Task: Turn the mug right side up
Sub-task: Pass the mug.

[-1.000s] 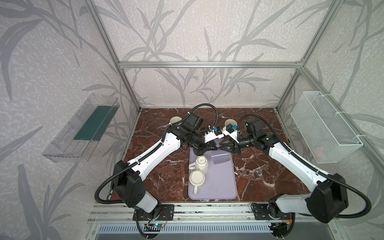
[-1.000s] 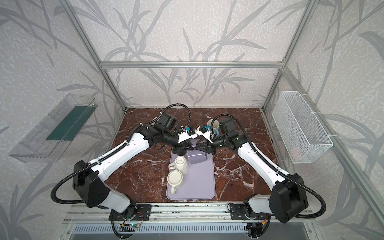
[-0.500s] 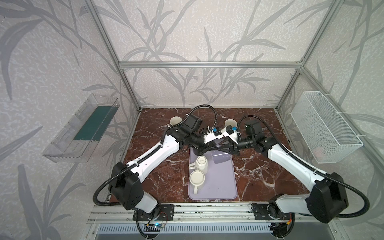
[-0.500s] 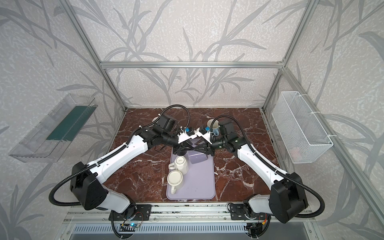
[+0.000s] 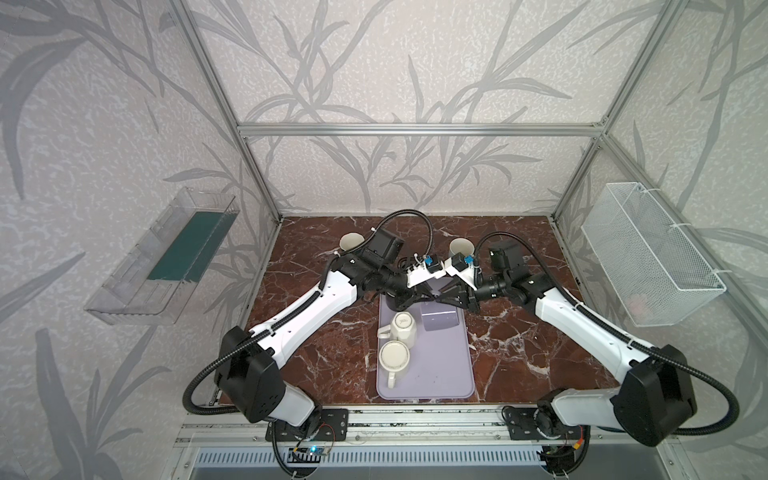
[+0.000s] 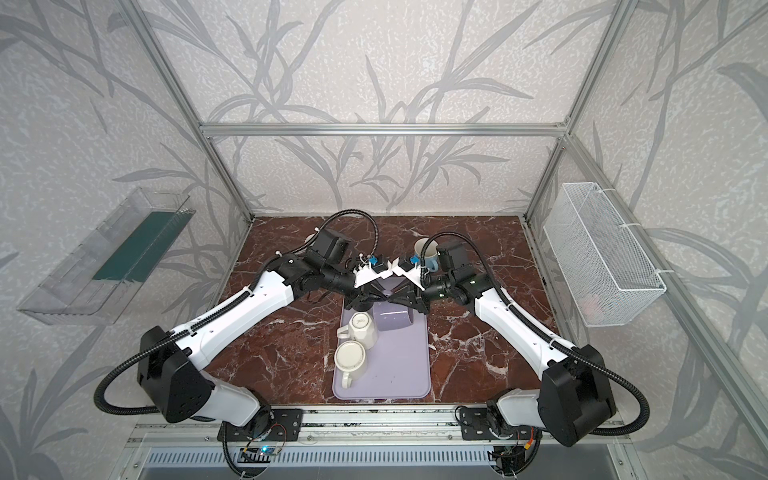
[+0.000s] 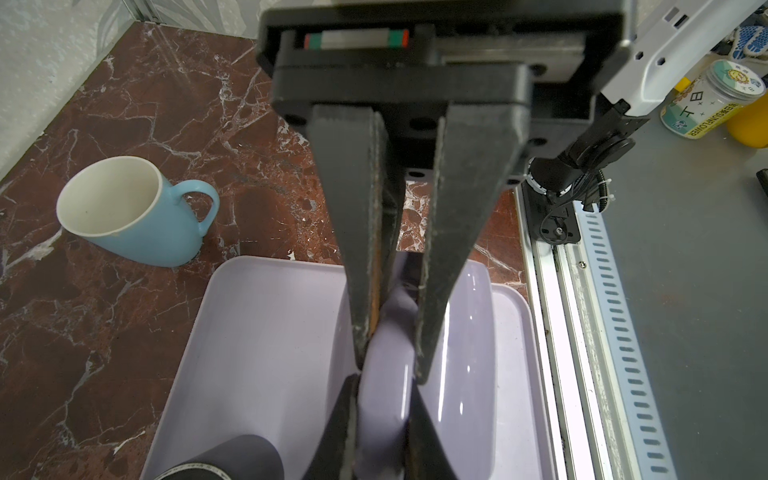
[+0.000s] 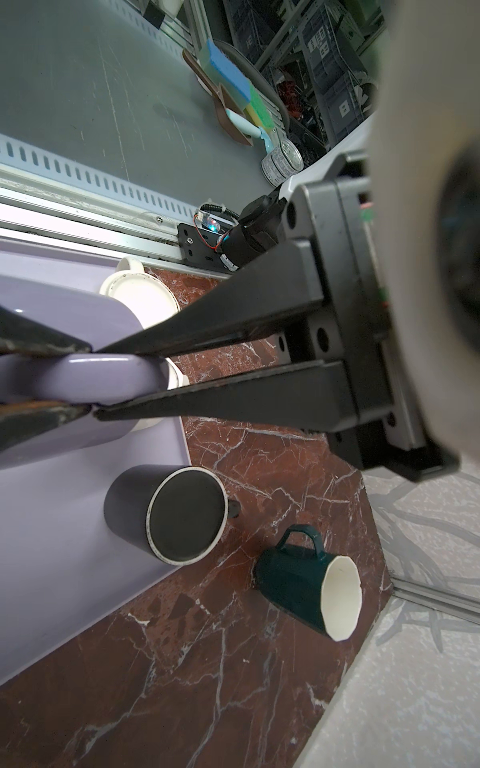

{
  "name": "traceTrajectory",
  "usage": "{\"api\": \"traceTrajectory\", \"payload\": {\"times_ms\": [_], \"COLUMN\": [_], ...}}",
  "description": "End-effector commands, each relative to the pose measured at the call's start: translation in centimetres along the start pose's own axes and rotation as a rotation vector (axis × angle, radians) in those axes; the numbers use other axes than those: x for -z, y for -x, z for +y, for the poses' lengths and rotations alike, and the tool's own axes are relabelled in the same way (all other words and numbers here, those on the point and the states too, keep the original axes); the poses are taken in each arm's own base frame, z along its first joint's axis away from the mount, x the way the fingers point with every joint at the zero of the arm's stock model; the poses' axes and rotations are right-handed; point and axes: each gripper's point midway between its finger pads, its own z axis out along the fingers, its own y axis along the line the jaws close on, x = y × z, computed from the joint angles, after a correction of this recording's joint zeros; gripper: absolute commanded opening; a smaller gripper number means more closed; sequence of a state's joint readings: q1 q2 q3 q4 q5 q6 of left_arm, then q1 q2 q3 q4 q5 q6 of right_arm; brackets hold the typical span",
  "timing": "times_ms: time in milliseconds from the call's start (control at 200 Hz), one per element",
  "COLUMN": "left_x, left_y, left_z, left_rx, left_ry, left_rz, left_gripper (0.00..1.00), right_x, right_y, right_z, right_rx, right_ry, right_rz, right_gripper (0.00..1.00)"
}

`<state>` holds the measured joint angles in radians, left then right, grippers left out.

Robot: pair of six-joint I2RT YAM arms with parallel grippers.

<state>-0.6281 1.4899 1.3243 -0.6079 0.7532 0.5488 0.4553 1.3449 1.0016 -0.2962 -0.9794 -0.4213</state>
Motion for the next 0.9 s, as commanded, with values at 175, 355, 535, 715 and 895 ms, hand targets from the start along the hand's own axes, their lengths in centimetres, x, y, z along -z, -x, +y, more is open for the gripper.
{"api": "traceTrajectory", "payload": {"times_ms": [175,355,535,715,895], "left_x": [1.6,1.4,1.6,1.7,2.6], "left_y": [5.3,4.4,4.1,3.8,3.2], "left_z": [1.0,1.5,1.9,2.5,4.5], "left_rx": [-0.14,-0.121,-0.114,-0.092,0.007], "left_ry": [0.095,0.115,0.132,0.151,0.257], "left_rz": [-0.174,-0.162,-0.175,-0.167,-0.186], "left_gripper": [0.18,0.23,0.31,0.31,0.31], "right_x": [-1.2,-1.0,-0.7,-0.6,-0.6], "right_y": [-2.4,-2.5,-2.3,-2.1,-2.8], "right_z": [0.4,-0.3,-0.8,-1.3,-2.9], "right_rx": [-0.087,-0.108,-0.122,-0.13,-0.165], "right_ry": [0.018,-0.011,-0.025,-0.043,-0.116], "right_rz": [0.059,0.043,0.031,0.02,0.036], "right_gripper": [0.0,0.0,0.0,0.0,0.0]}}
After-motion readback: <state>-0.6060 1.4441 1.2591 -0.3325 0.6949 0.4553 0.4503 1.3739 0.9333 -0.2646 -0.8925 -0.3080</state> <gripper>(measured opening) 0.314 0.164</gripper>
